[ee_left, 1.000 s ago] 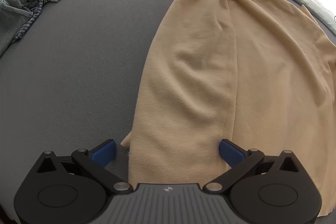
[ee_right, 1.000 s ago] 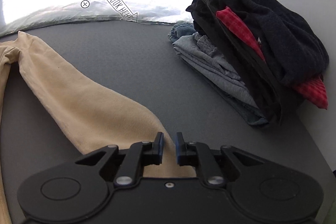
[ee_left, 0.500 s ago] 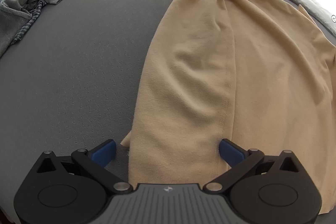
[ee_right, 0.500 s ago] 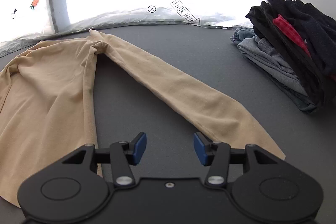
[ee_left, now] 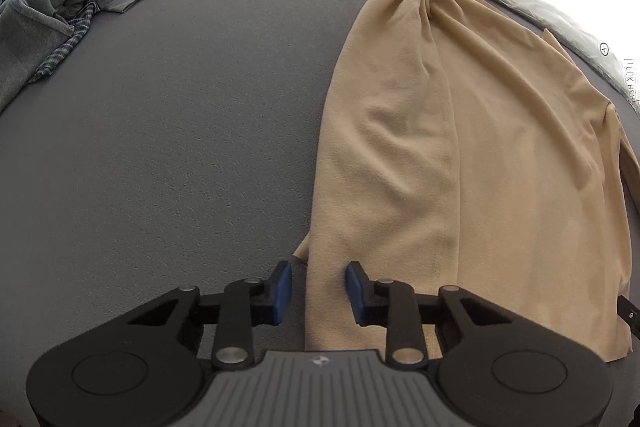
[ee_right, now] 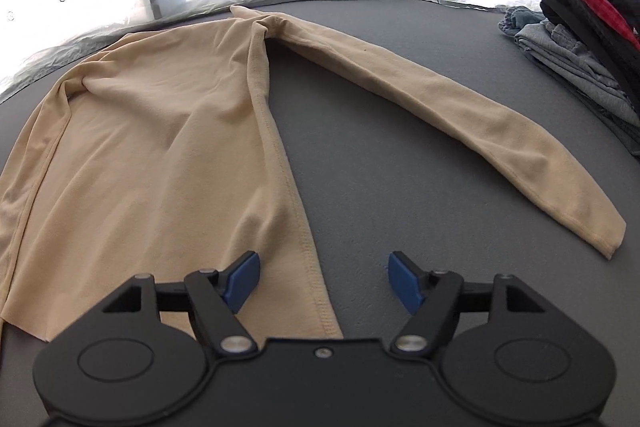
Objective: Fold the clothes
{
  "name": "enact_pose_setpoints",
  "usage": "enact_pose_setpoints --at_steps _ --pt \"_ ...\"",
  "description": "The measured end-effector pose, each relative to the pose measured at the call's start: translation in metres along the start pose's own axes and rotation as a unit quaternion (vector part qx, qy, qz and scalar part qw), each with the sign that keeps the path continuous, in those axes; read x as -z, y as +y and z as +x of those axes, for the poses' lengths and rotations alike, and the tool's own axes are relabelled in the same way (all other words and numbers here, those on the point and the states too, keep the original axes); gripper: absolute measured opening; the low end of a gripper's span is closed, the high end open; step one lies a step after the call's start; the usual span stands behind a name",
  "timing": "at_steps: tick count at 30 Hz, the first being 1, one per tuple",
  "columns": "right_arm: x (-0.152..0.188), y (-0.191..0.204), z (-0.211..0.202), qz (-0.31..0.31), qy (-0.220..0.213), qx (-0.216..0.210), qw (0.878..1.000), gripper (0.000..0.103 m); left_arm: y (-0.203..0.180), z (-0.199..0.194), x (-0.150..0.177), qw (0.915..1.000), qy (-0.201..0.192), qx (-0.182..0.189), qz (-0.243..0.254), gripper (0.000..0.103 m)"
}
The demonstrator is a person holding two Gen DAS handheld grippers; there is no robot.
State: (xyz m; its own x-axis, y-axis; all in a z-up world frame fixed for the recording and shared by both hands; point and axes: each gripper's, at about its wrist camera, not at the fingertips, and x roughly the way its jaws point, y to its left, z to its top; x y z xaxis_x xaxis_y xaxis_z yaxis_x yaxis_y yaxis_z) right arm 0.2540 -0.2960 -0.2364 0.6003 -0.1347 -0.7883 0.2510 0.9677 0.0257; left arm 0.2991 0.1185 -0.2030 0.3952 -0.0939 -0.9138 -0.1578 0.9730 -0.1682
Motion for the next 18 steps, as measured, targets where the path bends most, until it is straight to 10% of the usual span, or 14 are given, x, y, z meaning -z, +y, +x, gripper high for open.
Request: enact_pose_setpoints --at_steps 8,18 --pt "0.009 0.005 -0.007 0.031 -0.004 0.028 0.999 0.079 0.038 -0.021 -0.022 0.9986 -0.036 0.037 0.005 0.004" --pt "0.015 0.014 -0.011 0.064 -0.005 0.060 0.996 0.084 0.099 -0.032 -0.111 0.9868 -0.144 -0.069 -0.026 0.004"
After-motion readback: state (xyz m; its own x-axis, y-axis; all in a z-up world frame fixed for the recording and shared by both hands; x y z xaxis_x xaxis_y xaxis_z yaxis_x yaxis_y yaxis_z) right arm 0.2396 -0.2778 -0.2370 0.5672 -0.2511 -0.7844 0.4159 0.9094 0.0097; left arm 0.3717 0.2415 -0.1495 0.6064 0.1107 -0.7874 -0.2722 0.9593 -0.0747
